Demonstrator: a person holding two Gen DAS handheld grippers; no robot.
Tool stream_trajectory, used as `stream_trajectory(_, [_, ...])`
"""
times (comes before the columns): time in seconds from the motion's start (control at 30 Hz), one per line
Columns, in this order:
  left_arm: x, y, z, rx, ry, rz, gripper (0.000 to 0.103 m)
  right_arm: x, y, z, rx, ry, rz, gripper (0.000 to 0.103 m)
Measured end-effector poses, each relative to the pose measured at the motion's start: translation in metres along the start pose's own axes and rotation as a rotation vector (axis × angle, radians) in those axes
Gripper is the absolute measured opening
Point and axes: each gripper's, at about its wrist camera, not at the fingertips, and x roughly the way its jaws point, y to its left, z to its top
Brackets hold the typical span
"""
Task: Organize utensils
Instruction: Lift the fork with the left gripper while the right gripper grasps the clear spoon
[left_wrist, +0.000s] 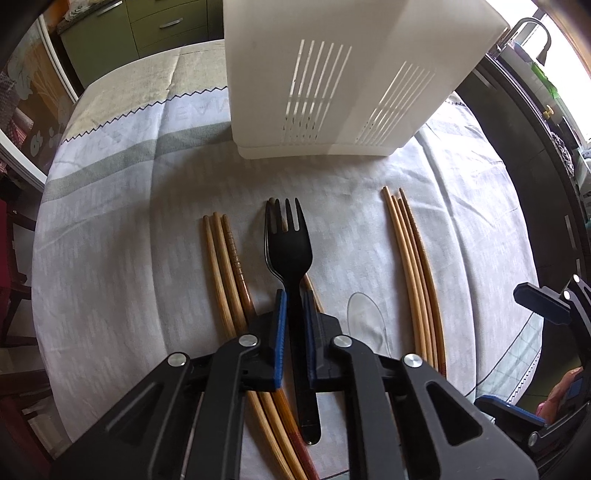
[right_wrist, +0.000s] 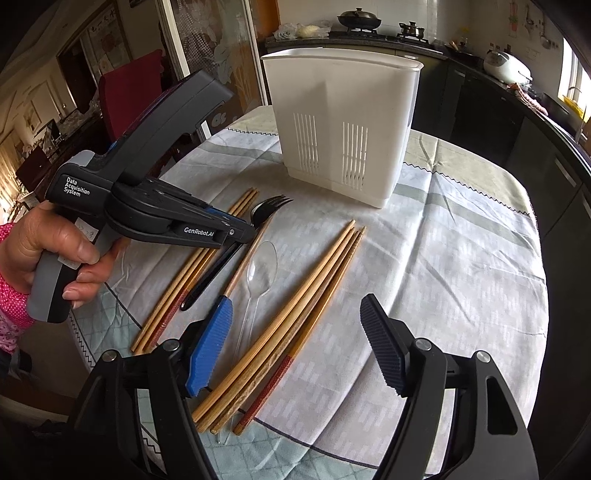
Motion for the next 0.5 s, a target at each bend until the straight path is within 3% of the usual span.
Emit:
stream_trajectory(0.2, [-0.009,0.014,-0.006,0.008,-0.015,0.014,0.009,0.012,0.006,0.001,-0.028,0.031,0.006,0.071])
stream_trajectory(0.37, [-0.021,0.029,-0.012,-0.008,-0.032,0.004,0.008,0.034,0.016,0.009,-0.071,0.108,0.046,0.071])
stream_trajectory(0.5, [-0.035,0.037,-0.018,-0.014,-0.059,-0.019,0.008,0.053,0.020,0.018,-0.076,0.174,0.086,0.059])
